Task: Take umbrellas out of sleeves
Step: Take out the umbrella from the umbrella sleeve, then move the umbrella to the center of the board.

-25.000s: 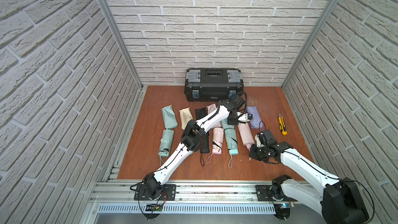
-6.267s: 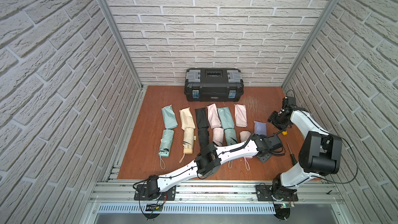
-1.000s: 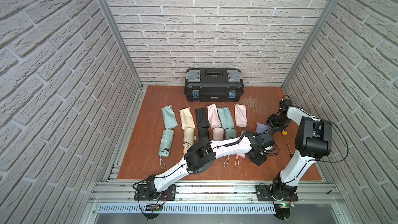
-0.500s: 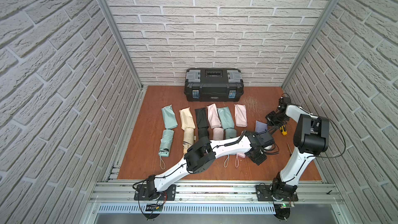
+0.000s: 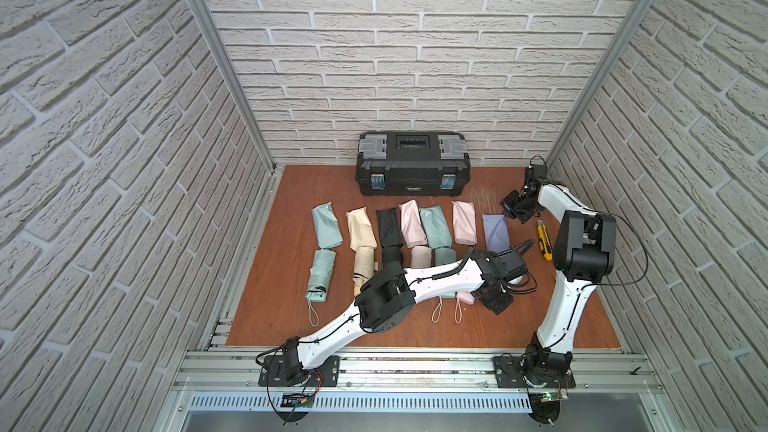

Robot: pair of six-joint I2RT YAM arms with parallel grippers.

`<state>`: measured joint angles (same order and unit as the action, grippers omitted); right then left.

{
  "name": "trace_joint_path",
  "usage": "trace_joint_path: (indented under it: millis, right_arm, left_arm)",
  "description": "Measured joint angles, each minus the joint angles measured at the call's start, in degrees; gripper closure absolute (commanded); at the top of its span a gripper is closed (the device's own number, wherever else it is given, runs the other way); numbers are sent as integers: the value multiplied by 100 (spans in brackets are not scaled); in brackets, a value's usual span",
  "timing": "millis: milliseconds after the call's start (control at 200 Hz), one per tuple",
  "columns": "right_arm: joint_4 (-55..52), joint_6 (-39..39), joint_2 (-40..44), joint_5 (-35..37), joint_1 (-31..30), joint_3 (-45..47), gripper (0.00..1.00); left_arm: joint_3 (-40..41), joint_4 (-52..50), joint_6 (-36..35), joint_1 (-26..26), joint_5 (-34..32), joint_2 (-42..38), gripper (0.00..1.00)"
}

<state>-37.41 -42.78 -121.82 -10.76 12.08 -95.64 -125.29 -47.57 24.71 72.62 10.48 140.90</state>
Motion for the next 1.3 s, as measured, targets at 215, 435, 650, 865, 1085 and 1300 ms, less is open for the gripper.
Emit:
trace_joint_path:
  millis: [215,435,650,865,1085,1300]
  right_arm:
    - [225,20,-236,7,-9,-249,96]
    - [354,186,-310,-33,-20,-437,54]
    - [590,581,404,332,-122,435,31]
    - [984,975,2559,949,-295,2013,32]
    - [2070,1440,5051,1591,-568,4570,29]
    - [3178,2312,6328,2597,-1032,6356,34]
  left_arm:
    - [0,-44,-9,20,37,0,100]
    - [31,-35,-61,20,15,-63,78]
    - [181,105,-234,28,-201,-883,69]
    - [1541,1078,-382,68,-778,-3152,3]
    - [5160,2861,-415,-737,-1720,-6323,2]
    - [8102,3423,-442,-2553,-3106,-8784,2]
